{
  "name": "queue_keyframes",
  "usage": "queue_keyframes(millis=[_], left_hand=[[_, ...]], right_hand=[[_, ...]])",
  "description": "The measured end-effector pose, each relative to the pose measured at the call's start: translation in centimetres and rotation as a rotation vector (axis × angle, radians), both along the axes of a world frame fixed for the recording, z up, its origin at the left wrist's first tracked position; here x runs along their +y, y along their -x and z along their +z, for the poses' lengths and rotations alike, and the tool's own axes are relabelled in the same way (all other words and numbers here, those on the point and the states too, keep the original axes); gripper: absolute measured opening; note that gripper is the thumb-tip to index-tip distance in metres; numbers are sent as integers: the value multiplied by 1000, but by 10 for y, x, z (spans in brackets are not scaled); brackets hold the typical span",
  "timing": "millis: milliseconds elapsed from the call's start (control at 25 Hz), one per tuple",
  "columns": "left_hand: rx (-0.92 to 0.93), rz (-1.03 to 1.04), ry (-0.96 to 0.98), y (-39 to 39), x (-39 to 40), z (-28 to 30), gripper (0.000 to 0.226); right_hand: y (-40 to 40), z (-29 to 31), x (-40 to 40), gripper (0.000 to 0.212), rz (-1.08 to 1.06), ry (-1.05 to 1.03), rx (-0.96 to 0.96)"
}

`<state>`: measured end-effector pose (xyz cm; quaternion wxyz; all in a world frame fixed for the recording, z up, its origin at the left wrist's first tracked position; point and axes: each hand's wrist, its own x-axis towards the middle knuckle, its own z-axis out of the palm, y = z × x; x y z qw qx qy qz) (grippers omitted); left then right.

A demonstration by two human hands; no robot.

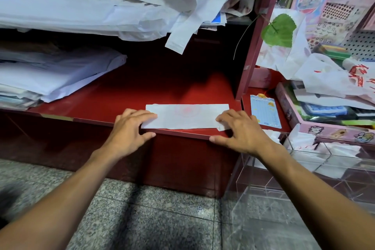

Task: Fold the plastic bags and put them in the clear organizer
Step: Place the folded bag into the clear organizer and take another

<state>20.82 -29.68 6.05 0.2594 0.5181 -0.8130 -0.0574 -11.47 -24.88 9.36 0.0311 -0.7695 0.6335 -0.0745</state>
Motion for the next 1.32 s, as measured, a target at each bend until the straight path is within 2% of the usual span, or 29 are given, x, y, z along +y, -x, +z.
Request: queue_keyframes(millis=[120, 160, 240, 320, 400, 480, 520, 600, 720, 760, 840, 920, 1000, 1080, 1200, 1320], left_hand=[[133, -83, 45, -3, 3, 3, 29], [184, -97, 34, -2, 4, 5, 22], [302, -104, -47, -1, 8, 11, 21], [501, -80, -189, 3, 12, 23, 21], [785, -19, -303, 10, 16, 38, 15], [990, 34, -414, 17, 15, 50, 12], [1038, 61, -466, 20, 14, 53, 12], [1046, 119, -533, 26, 12, 54, 14], [1026, 198, -585, 34, 12, 45, 13], [1019, 226, -576, 36, 12, 42, 12], [992, 310, -517, 40, 11, 35, 10], [951, 377, -452, 44, 11, 27, 9], [934, 430, -416, 50, 10, 22, 10], [905, 479, -402, 52, 8, 20, 25], [835, 462, -428, 50, 9, 26, 41], [782, 419, -451, 52, 15, 29, 39]], right_hand=[[7, 7, 6, 67, 42, -65, 92], [10, 9, 5, 60, 44, -61, 63], [15, 14, 2, 32, 66, -58, -90], [19, 22, -1, 7, 65, -79, -295], [17, 36, -1, 9, -8, -123, -603], [13, 50, -3, 10, -126, -90, -1023], [11, 55, -6, 15, -181, -52, -1196], [8, 56, -17, 22, -271, 29, -1319], [3, 45, -33, 32, -357, 90, -1233], [2, 39, -35, 38, -397, 126, -1143], [1, 29, -36, 47, -458, 253, -743], [-4, 21, -33, 40, -338, 331, -431], [-12, 15, -29, 30, -157, 209, -313], [-18, 9, -25, 23, -82, 91, -136], [-14, 6, -21, 22, -90, 129, 39], [-13, 6, -13, 24, -100, 287, 53]])
